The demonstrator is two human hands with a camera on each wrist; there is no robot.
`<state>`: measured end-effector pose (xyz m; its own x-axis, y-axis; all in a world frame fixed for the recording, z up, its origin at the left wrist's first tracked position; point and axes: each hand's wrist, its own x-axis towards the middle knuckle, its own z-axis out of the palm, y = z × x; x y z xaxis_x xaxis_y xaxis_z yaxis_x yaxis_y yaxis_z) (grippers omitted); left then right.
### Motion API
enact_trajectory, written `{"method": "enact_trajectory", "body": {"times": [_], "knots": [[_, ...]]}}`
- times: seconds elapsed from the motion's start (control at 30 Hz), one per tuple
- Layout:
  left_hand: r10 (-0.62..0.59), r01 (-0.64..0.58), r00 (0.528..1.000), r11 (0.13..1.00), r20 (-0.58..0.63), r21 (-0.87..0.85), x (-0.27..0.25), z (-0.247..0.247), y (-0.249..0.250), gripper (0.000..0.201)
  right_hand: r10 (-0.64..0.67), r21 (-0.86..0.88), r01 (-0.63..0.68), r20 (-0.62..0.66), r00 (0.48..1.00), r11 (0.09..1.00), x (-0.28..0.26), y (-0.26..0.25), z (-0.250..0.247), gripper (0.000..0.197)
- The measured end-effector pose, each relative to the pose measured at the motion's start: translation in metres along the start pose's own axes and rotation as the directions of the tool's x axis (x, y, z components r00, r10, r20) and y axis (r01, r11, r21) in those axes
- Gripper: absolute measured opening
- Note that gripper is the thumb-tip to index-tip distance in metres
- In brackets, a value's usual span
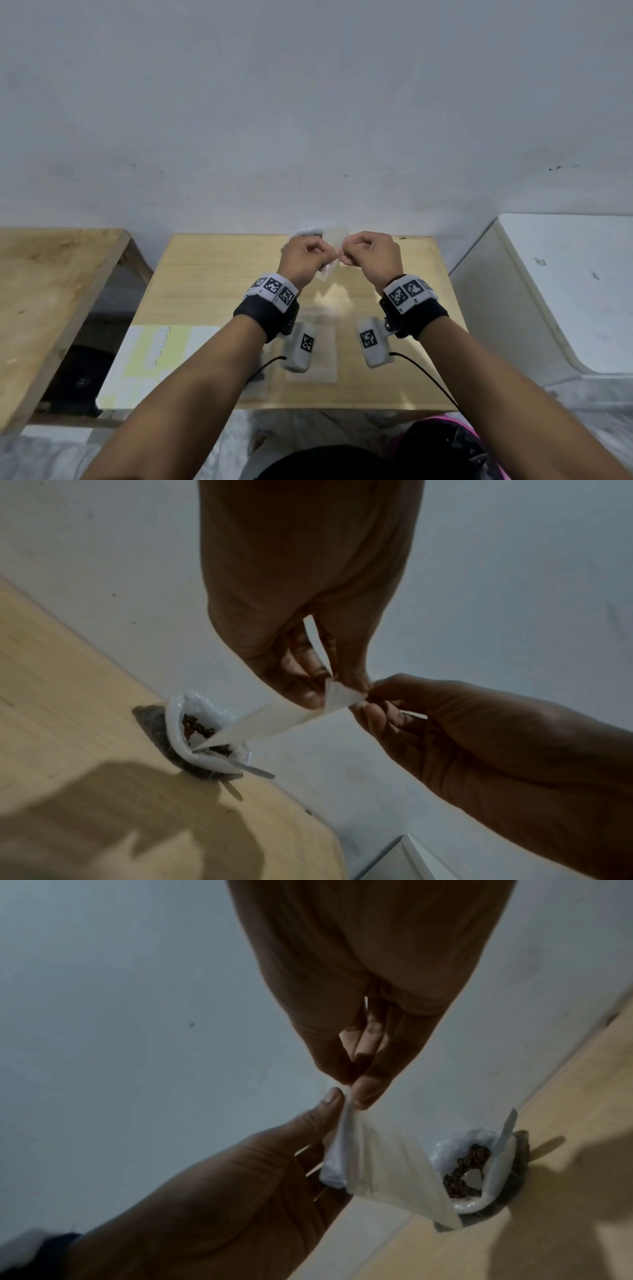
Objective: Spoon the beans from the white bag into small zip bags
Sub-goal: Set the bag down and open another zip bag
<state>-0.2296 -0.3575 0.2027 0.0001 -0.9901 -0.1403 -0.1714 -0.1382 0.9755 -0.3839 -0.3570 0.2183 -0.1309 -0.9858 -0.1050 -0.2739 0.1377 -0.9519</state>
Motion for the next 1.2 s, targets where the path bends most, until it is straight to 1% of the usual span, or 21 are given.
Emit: {"method": "enact_trajectory", "body": {"times": [0.07, 0.13, 0.2, 0.27, 0.33, 0.4, 0.43, 0.53, 0.57, 0.63, 0.67, 0.77, 0.83, 0.9, 0.93, 1.0, 1.07, 1.13, 1.2], "knots": [[0.027, -0.026, 0.999, 0.999, -0.034, 0.037, -0.004, 0.003, 0.001, 0.017, -0.014, -0.045, 0.014, 0.004, 1.000, 0.999, -0.001, -0.001, 0.000, 0.008], [0.073, -0.065, 0.996, 0.989, -0.056, 0.136, -0.007, 0.005, 0.004, 0.020, -0.035, -0.099, 0.037, 0.018, 0.999, 0.994, -0.001, -0.003, 0.001, 0.008], [0.128, -0.106, 0.989, 0.965, -0.078, 0.241, -0.007, 0.006, 0.006, 0.023, -0.075, -0.194, 0.079, 0.030, 0.997, 0.978, 0.004, -0.006, 0.004, 0.008], [0.203, -0.171, 0.978, 0.921, -0.056, 0.351, -0.003, 0.007, 0.008, 0.023, -0.100, -0.282, 0.110, 0.049, 0.994, 0.953, 0.011, -0.010, 0.007, 0.007], [0.265, -0.220, 0.964, 0.859, -0.035, 0.462, 0.002, 0.005, 0.011, 0.021, -0.142, -0.389, 0.151, 0.053, 0.988, 0.909, 0.018, -0.013, 0.007, 0.005], [0.281, -0.200, 0.956, 0.830, -0.080, 0.522, 0.013, -0.002, 0.015, 0.020, -0.183, -0.497, 0.181, 0.045, 0.982, 0.849, 0.026, -0.014, 0.002, 0.005], [0.281, -0.196, 0.956, 0.822, -0.080, 0.534, 0.019, -0.006, 0.016, 0.019, -0.195, -0.530, 0.193, 0.054, 0.979, 0.826, 0.029, -0.016, 0.000, 0.005], [0.268, -0.209, 0.963, 0.782, -0.015, 0.587, 0.028, -0.011, 0.024, 0.007, -0.214, -0.574, 0.275, 0.173, 0.961, 0.771, 0.039, -0.026, -0.005, 0.007], [0.272, -0.232, 0.962, 0.781, 0.019, 0.581, 0.030, -0.012, 0.027, 0.008, -0.221, -0.581, 0.305, 0.213, 0.952, 0.754, 0.042, -0.030, -0.004, 0.009], [0.293, -0.300, 0.950, 0.771, 0.106, 0.562, 0.036, -0.013, 0.031, 0.033, -0.235, -0.590, 0.359, 0.278, 0.931, 0.723, 0.045, -0.037, -0.001, 0.011], [0.307, -0.321, 0.944, 0.758, 0.123, 0.568, 0.039, -0.013, 0.032, 0.036, -0.238, -0.587, 0.368, 0.288, 0.927, 0.721, 0.047, -0.038, 0.000, 0.012], [0.334, -0.328, 0.936, 0.701, 0.115, 0.633, 0.051, -0.014, 0.037, 0.013, -0.240, -0.594, 0.364, 0.279, 0.930, 0.718, 0.052, -0.038, 0.004, 0.014], [0.308, -0.298, 0.946, 0.691, 0.104, 0.659, 0.058, -0.015, 0.038, 0.011, -0.238, -0.602, 0.352, 0.263, 0.935, 0.717, 0.053, -0.038, 0.007, 0.016], [0.264, -0.254, 0.961, 0.705, 0.087, 0.663, 0.064, -0.017, 0.037, 0.012, -0.197, -0.605, 0.333, 0.281, 0.939, 0.723, 0.054, -0.040, 0.008, 0.019], [0.233, -0.225, 0.969, 0.709, 0.080, 0.668, 0.066, -0.019, 0.038, 0.012, -0.148, -0.625, 0.322, 0.314, 0.938, 0.711, 0.055, -0.039, 0.008, 0.023], [0.166, -0.186, 0.982, 0.708, 0.095, 0.681, 0.070, -0.021, 0.038, 0.011, -0.059, -0.706, 0.309, 0.356, 0.933, 0.637, 0.059, -0.038, 0.009, 0.027], [0.099, -0.165, 0.986, 0.698, 0.134, 0.697, 0.073, -0.023, 0.038, 0.016, -0.083, -0.770, 0.298, 0.306, 0.948, 0.564, 0.064, -0.035, 0.009, 0.027], [0.055, -0.161, 0.984, 0.688, 0.170, 0.708, 0.072, -0.024, 0.042, 0.022, -0.139, -0.805, 0.272, 0.234, 0.962, 0.528, 0.066, -0.034, 0.011, 0.032], [0.035, -0.150, 0.984, 0.689, 0.174, 0.710, 0.074, -0.027, 0.046, 0.022, -0.201, -0.827, 0.285, 0.212, 0.956, 0.484, 0.065, -0.034, 0.014, 0.034]]}}
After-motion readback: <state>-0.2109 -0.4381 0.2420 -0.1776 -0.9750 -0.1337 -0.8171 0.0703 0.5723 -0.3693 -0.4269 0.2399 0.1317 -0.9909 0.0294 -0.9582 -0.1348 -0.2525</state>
